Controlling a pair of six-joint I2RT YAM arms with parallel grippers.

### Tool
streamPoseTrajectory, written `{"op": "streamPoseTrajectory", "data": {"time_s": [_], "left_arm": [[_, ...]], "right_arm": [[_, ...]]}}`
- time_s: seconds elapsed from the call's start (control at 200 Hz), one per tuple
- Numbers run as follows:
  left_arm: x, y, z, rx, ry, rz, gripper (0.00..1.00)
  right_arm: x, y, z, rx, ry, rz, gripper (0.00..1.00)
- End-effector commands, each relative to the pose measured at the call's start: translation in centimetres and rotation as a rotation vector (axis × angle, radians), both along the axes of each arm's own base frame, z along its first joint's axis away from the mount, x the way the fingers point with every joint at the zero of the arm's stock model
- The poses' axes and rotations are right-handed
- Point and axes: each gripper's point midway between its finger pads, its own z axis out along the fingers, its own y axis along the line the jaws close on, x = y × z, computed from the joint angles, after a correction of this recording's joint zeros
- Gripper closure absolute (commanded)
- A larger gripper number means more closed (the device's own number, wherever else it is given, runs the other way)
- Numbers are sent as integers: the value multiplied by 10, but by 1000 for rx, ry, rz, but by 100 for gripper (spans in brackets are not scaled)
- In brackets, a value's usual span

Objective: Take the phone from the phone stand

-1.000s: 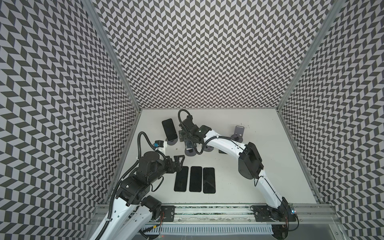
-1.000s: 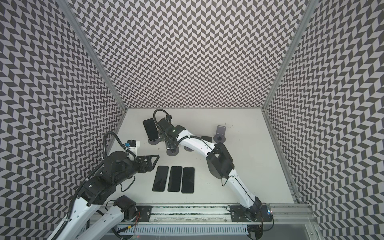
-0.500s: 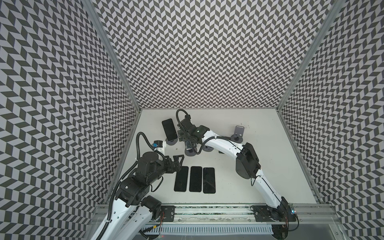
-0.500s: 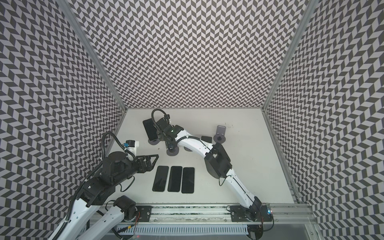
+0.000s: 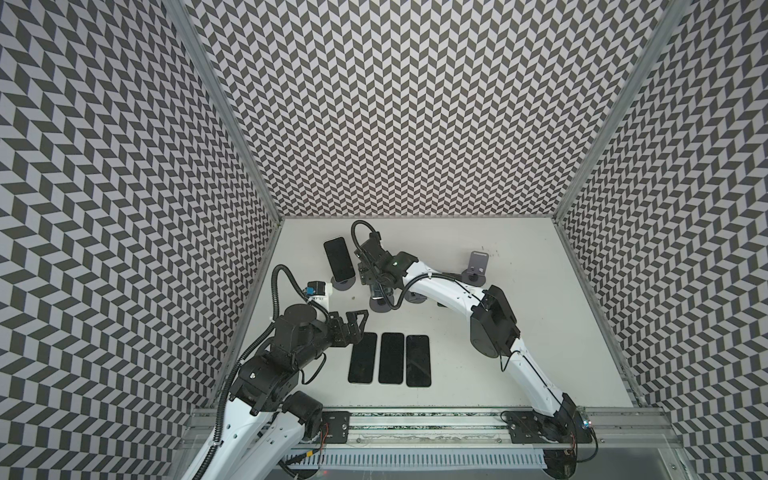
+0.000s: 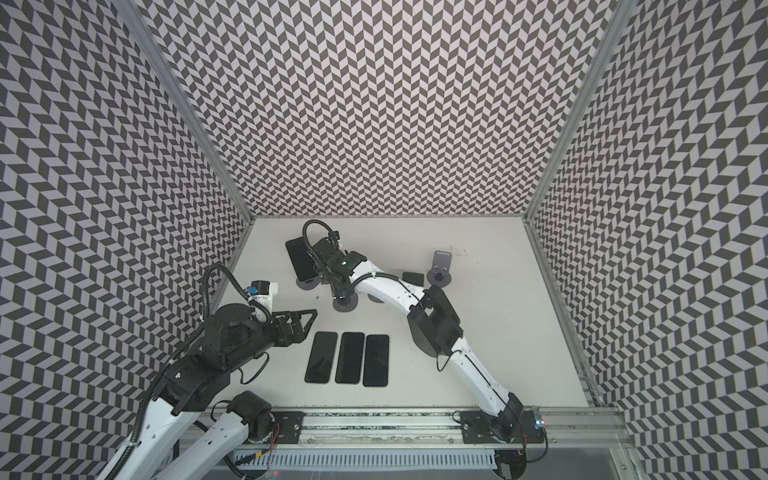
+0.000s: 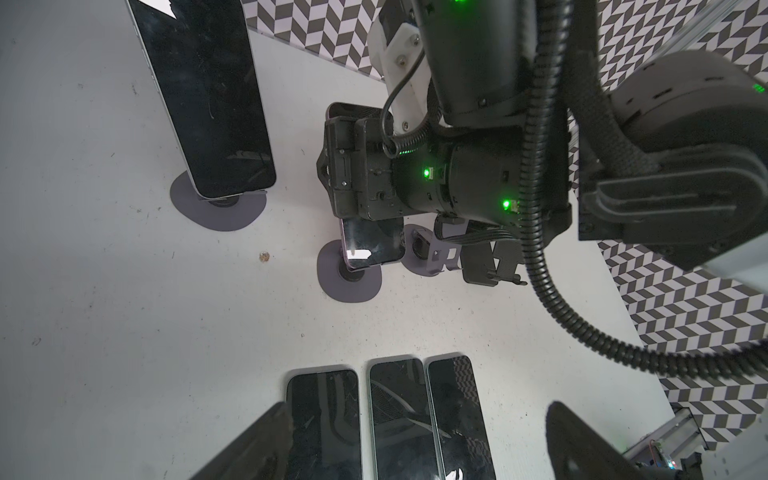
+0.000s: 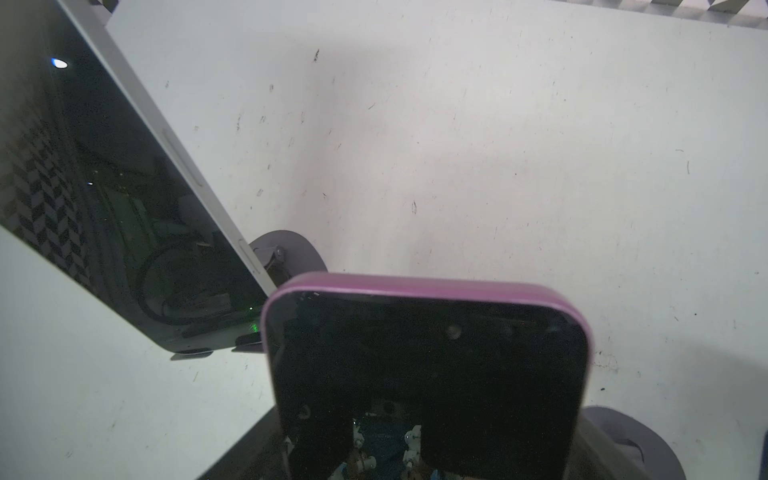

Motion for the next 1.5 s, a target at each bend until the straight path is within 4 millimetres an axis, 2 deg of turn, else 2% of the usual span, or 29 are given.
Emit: {"op": "streamPoseTrajectory", "data": {"time_s": [0.0,0.446,0.706,1.497], "left_arm": [[0,-1,1,-4,-19,-10,5],[-2,-2,4,-8,-31,-20,5],[-3,-2,5,-11,-36,-25,5],[-4,-1,8,-16,-47,-21,4]], "right_arm": [[2,8,6,7,-36,7,21],[0,2,17,-17,-56,7,31],[-1,1,25,-6,-63,11,33],[-2,0,90,102,-156,11,43]]}}
